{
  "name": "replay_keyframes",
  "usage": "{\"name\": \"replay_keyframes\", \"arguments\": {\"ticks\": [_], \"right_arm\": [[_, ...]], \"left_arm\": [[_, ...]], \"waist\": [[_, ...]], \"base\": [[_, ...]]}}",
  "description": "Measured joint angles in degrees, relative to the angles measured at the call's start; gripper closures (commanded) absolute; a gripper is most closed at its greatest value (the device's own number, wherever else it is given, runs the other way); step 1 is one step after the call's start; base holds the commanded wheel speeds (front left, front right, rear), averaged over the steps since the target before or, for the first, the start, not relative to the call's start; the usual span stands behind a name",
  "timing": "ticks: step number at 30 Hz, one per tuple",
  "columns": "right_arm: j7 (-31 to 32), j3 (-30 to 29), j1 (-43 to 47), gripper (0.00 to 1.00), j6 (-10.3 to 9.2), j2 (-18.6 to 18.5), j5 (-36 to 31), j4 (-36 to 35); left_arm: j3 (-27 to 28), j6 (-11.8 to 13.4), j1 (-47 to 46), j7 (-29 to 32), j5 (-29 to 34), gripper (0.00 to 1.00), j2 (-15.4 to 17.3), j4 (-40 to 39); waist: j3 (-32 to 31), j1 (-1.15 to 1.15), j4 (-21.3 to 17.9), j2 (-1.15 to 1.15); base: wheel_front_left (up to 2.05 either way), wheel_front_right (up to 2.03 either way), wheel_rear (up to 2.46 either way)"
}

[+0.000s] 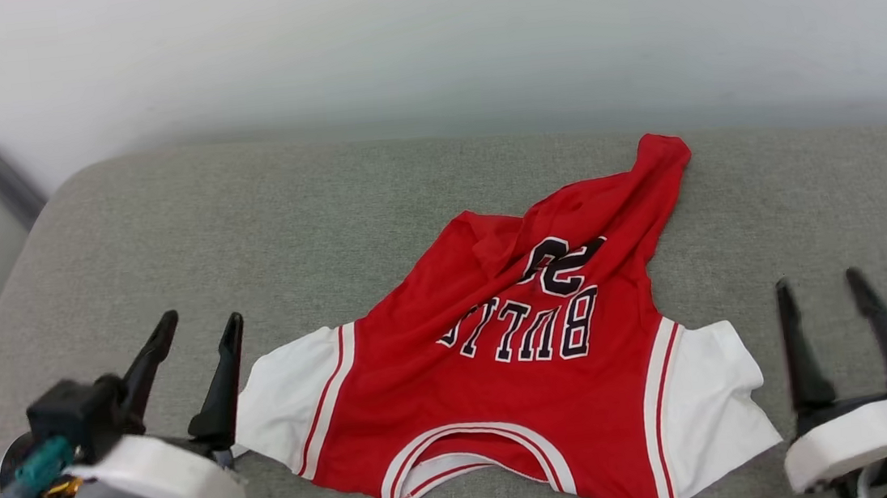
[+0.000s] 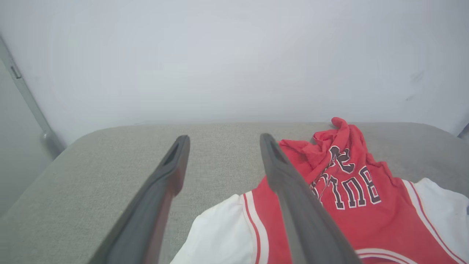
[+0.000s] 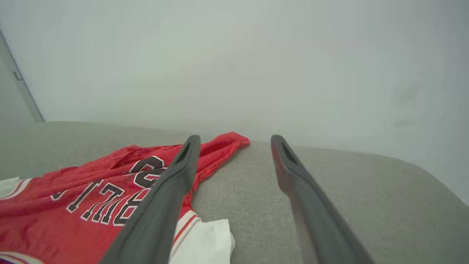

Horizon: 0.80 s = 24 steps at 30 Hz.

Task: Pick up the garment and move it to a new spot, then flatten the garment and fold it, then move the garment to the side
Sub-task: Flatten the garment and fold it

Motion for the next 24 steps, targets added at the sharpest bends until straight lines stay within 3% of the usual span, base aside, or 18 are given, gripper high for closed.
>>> {"name": "replay_keyframes", "arguments": {"ticks": [4, 10, 13, 16, 20, 24], "right_arm": [[9.71, 3.74, 1.02, 0.0, 0.0, -1.89, -0.42, -0.3], [33.86, 11.02, 2.47, 0.0, 0.0, -13.67, 8.02, -2.12], [44.54, 12.49, 2.37, 0.0, 0.0, -18.76, 12.45, -4.01], [53.52, 12.36, 1.93, 0.0, -0.01, -20.71, 15.79, -4.52], [59.24, 11.99, -0.15, 0.0, 0.0, -22.02, 17.19, -3.74], [59.76, 10.8, -2.27, 0.0, 0.0, -20.8, 16.06, 0.03]], "left_arm": [[1.4, 1.31, 2.8, -5.75, 3.85, 0.0, -0.99, -1.32], [3.28, 4.69, 5.83, -6.82, 12.21, 0.0, -3.52, -4.79], [4.04, 4.81, 6.62, -6.83, 15.32, 0.0, -6.1, -5.95], [5.11, 3.98, 7.06, -6.84, 16.93, 0.0, -8.38, -6.5], [6.24, 1.85, 7.17, -6.9, 17.73, 0.0, -10.8, -6.36], [6.86, 0.0, 6.95, -6.92, 18.93, 0.0, -12.46, -5.67]], "waist": [[-0.33, 0.0, 0.49, 0.0], [0.14, 0.0, 1.35, 0.0], [0.64, 0.0, 2.29, 0.0], [1.51, 0.0, 3.25, 0.0], [2.87, 0.0, 4.83, 0.0], [4.34, 0.0, 6.67, 0.0]], "base": [[0.0, 0.0, 0.0], [0.0, 0.0, 0.0], [0.0, 0.0, 0.0], [0.0, 0.0, 0.0], [0.0, 0.0, 0.0], [0.0, 0.0, 0.0]]}}
